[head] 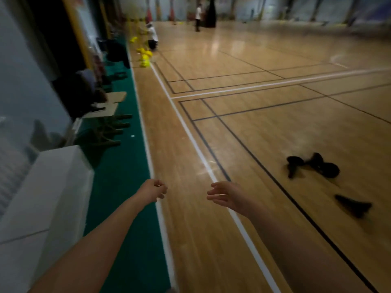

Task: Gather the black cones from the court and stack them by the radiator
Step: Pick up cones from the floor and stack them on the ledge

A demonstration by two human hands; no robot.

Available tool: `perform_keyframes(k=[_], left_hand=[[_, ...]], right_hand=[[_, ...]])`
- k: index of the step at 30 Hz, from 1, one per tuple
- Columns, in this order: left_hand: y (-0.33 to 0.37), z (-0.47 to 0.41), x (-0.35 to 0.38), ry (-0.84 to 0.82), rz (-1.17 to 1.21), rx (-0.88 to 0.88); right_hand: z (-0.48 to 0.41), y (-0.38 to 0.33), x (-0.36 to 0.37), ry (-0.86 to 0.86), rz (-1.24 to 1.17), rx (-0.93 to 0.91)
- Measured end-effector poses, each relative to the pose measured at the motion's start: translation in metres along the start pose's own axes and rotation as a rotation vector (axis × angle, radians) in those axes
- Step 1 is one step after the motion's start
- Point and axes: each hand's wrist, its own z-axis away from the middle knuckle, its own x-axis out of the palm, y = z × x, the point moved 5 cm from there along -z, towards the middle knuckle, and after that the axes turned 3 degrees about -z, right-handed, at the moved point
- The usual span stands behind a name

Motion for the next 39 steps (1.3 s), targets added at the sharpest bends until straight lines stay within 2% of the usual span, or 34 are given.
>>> perform_keyframes(k=[6, 19, 28, 33, 39], left_hand=[[0.09, -0.08, 0.084, -0.16, -0.08, 0.096], [0.288, -0.249, 0.217, -0.432, -0.295, 0.295], [0.406, -0.305, 0.365, -0.568, -0.371, 0.352], [0.473, -0.339, 0.455, -0.596, -0.378, 0.321], [0.546, -0.378, 0.542, -0.578, -0.358, 0.254]], right_hand=[[-0.021, -0.013, -0.114, 0.212, -0.13, 0.001], [-0.084, -0.12, -0.293, 0.578, -0.271, -0.018], [-0.118, -0.153, -0.442, 0.67, -0.361, 0.03], [-0.126, -0.185, -0.569, 0.73, -0.302, 0.083], [-0.147, -0.235, -0.709, 0.695, -0.266, 0.082]])
